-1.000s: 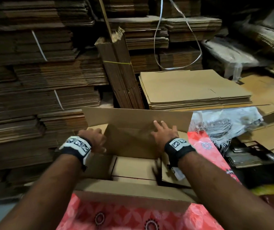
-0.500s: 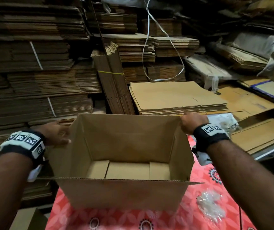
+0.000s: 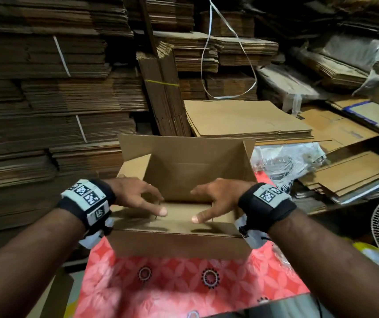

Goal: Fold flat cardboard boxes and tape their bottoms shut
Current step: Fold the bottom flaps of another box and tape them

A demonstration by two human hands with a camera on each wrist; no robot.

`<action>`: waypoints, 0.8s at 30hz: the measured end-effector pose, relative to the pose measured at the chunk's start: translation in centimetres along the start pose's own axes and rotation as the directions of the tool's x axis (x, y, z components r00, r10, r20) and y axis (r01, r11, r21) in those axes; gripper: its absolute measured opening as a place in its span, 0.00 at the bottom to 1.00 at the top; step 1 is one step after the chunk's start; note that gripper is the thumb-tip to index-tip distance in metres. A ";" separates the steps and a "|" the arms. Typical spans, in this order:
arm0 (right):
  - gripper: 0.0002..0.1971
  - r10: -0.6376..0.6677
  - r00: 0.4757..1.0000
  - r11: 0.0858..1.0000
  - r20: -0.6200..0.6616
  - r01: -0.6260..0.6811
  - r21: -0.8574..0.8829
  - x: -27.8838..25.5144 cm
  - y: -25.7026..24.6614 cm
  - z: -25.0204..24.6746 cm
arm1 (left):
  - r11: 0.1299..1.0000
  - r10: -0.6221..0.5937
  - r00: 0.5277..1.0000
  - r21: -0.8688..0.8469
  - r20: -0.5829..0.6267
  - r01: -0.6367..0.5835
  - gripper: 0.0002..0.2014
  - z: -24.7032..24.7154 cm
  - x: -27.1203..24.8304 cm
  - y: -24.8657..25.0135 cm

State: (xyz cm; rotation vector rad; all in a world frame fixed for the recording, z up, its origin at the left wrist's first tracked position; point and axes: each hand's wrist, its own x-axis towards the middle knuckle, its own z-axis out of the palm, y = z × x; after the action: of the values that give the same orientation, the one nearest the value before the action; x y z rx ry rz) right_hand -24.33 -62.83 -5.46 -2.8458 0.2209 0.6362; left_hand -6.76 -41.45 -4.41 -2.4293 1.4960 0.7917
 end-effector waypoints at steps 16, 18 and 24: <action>0.40 0.361 0.844 0.849 -0.396 -0.473 -0.236 -5.1 4.1 4.7 | 0.842 -0.137 0.963 0.485 -0.230 0.236 0.50 1.1 -5.5 -6.1; 0.33 0.348 0.804 0.834 -0.482 -0.500 -0.232 -5.4 5.1 5.4 | 0.866 -0.162 0.898 0.376 -0.410 0.328 0.37 1.9 -6.0 -8.7; 0.34 0.287 0.447 0.913 -0.847 -0.396 0.100 -4.8 6.4 10.3 | 0.924 -0.310 0.403 -0.372 -0.861 -0.085 0.14 8.7 -3.4 -13.7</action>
State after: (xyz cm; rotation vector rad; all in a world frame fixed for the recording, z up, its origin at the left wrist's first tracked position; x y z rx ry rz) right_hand -34.03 -66.09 -13.55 -2.9616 0.9642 -0.8405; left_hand 0.96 -28.65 -11.54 -3.4867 1.4355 -0.5649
